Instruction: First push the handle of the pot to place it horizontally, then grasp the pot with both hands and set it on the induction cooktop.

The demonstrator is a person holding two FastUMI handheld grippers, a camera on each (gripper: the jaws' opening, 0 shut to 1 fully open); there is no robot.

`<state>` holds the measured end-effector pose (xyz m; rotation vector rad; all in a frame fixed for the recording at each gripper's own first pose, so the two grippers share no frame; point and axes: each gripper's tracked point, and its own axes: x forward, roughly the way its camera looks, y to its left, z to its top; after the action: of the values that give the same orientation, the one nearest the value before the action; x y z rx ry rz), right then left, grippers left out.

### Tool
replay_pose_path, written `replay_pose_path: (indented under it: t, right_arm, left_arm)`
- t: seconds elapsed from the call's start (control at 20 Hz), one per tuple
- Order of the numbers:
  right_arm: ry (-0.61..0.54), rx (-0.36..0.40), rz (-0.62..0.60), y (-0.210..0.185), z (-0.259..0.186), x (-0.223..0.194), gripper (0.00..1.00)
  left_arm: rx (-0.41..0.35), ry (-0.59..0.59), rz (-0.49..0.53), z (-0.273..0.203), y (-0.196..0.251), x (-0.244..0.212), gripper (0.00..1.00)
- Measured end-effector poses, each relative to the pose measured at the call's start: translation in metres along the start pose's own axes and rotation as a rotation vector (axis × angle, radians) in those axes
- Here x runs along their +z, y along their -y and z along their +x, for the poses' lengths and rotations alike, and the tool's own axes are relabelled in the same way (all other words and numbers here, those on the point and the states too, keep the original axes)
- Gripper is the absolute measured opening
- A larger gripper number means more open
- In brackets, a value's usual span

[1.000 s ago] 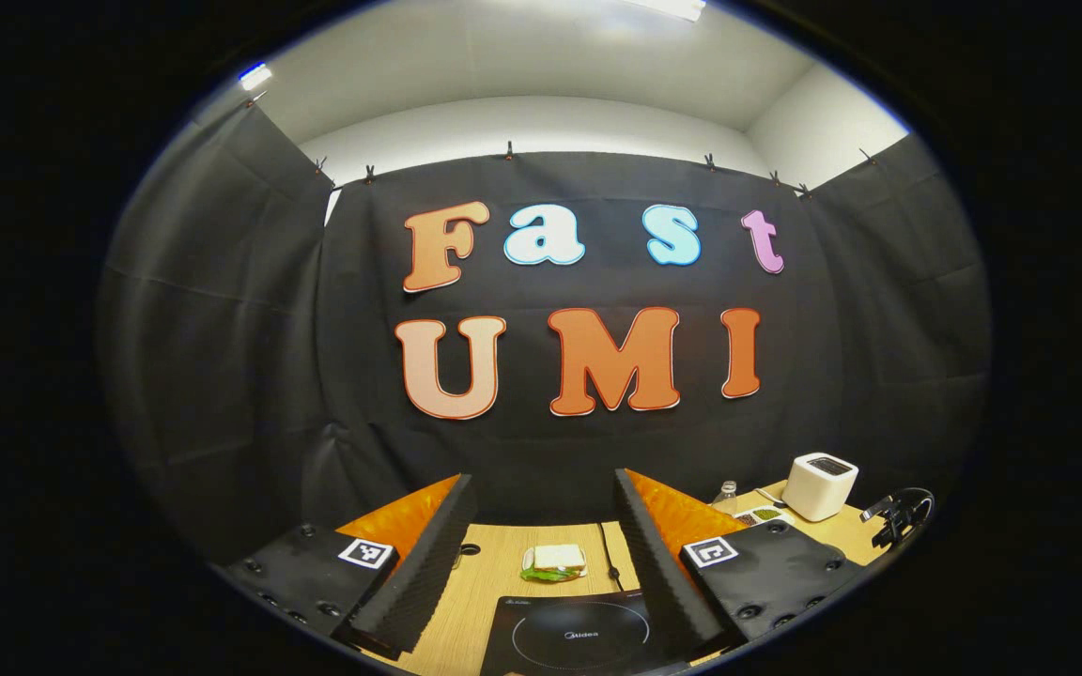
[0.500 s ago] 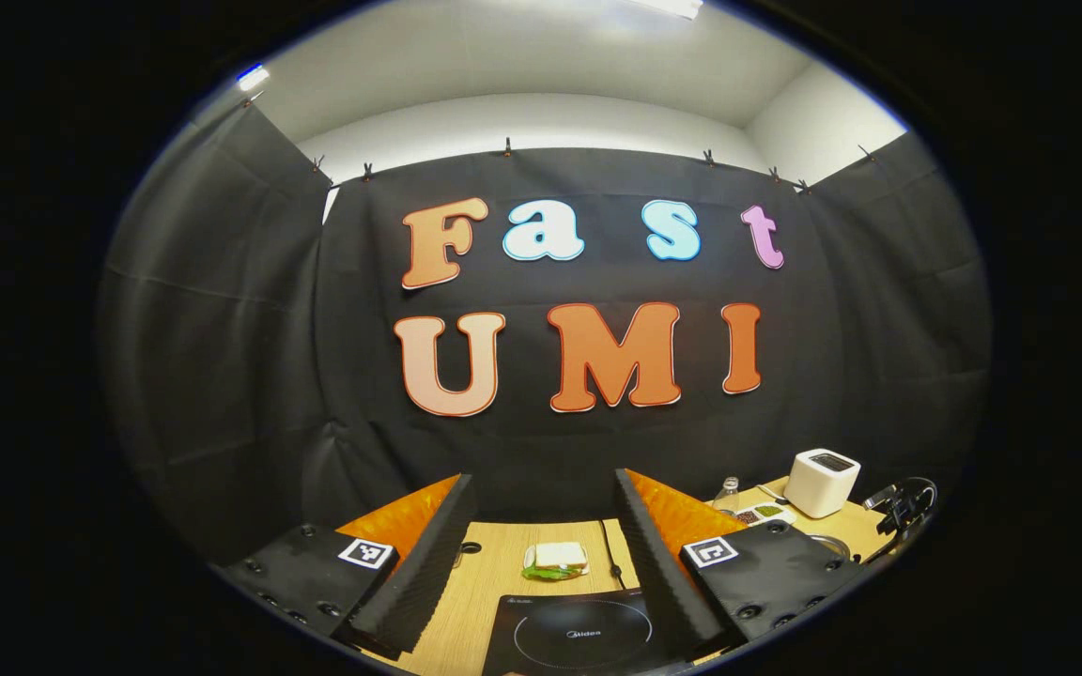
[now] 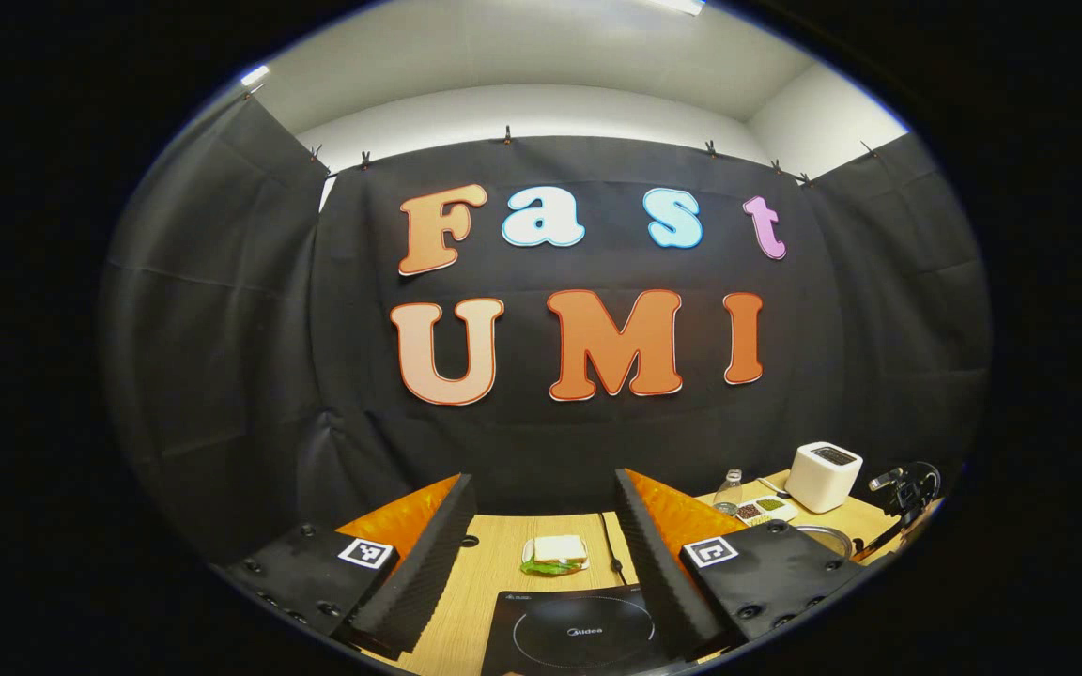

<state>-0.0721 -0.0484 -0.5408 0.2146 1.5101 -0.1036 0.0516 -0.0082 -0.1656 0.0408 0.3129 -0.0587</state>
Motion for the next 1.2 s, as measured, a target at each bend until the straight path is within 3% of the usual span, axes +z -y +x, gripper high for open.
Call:
replay_pose_path:
  t: [0.9, 1.2]
  right_arm:
    - [0.056, -0.091, 0.076, 0.022, 0.041, 0.1, 0.0]
    - [0.087, -0.072, 0.076, 0.017, 0.038, 0.126, 0.0]
  left_arm:
    - [0.005, -0.069, 0.007, 0.022, -0.008, -0.031, 0.96]
    - [-0.023, -0.09, 0.015, 0.027, 0.007, -0.041, 0.96]
